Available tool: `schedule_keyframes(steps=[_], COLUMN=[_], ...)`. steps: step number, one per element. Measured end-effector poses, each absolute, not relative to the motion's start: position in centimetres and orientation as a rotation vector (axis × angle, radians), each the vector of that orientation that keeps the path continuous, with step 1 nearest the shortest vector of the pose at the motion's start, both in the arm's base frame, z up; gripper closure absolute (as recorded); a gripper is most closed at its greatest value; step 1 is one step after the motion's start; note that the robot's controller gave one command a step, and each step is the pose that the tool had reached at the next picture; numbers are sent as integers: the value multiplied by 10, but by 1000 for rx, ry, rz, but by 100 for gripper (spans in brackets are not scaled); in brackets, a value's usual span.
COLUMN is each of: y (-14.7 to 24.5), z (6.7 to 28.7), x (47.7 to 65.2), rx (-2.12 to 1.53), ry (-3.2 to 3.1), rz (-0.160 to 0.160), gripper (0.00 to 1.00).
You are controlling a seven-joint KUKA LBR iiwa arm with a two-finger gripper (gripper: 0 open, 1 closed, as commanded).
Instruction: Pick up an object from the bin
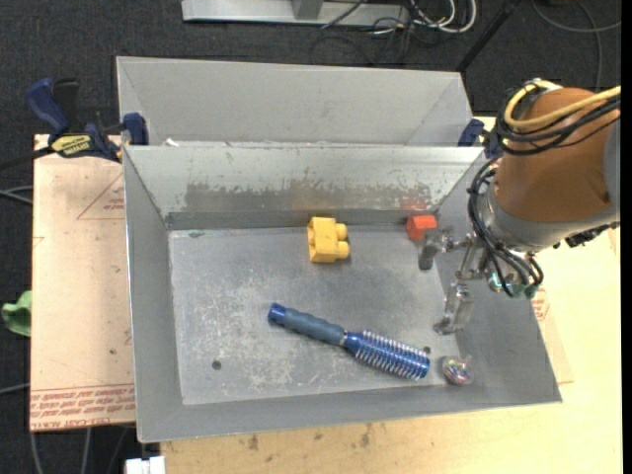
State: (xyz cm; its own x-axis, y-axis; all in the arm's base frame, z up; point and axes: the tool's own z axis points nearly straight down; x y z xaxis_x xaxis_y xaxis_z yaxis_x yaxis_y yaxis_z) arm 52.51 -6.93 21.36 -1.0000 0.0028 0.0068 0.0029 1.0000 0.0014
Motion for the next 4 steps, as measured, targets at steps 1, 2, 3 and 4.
schedule_keyframes(steps=[1, 2, 3, 4], y=[1, 0, 14, 13], z=[88, 89, 196, 274], x=[492, 492, 502, 531], rx=[733, 734, 743, 1322], ry=[-3053, -3054, -3063, -2857], rz=[-4, -2, 1, 2], gripper=[0, 100, 100, 100])
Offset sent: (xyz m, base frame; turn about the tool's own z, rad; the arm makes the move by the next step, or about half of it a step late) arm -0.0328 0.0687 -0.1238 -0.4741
